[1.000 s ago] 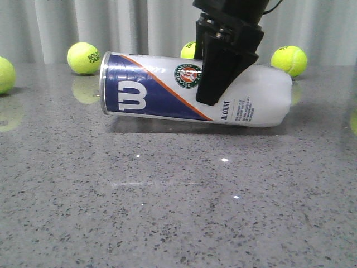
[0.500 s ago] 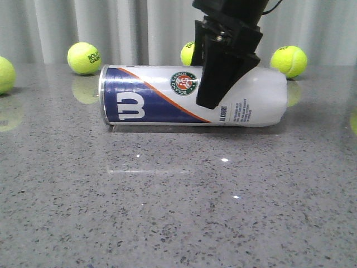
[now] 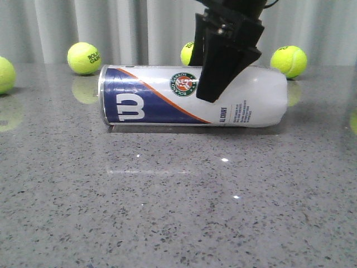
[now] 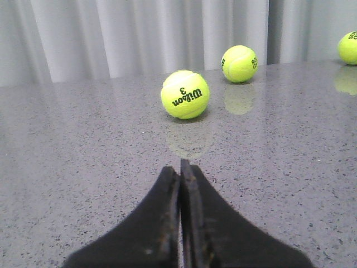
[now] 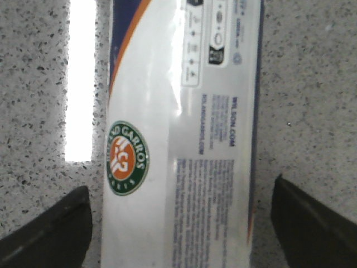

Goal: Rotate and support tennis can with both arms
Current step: 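Lift and swing the can with the right gripper toward the table center, then set the can down lying sideways, open and raise the right gripper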

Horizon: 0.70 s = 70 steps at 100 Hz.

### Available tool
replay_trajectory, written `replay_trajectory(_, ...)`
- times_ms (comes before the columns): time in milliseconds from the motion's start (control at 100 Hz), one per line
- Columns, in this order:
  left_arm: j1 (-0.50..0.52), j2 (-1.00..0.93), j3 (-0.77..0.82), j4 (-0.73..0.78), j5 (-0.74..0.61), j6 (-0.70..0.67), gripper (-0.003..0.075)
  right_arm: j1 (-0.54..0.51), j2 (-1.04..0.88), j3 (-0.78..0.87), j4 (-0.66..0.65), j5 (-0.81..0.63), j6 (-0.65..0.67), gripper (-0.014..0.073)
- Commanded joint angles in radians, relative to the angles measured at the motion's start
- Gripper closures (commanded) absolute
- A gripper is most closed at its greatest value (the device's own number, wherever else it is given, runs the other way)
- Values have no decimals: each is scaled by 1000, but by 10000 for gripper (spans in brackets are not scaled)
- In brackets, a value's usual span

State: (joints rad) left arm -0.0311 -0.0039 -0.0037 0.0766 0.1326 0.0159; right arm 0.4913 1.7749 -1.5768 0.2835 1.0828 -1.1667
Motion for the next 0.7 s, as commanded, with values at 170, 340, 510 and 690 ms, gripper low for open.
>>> replay_trajectory(170,1,-39,49,-3,-78,-7,741,0,-146,-32,17,-28,120,71)
replay_trajectory(340,1,-39,49,-3,-78,-7,741,0,-197,-32,13,-25,324,585)
replay_trajectory(510,1,-39,49,-3,-78,-7,741,0,-233,-32,10,-24,491,650)
replay_trajectory(690,1,-39,49,-3,-78,-7,741,-51,-287,-11,8,-29,884,650)
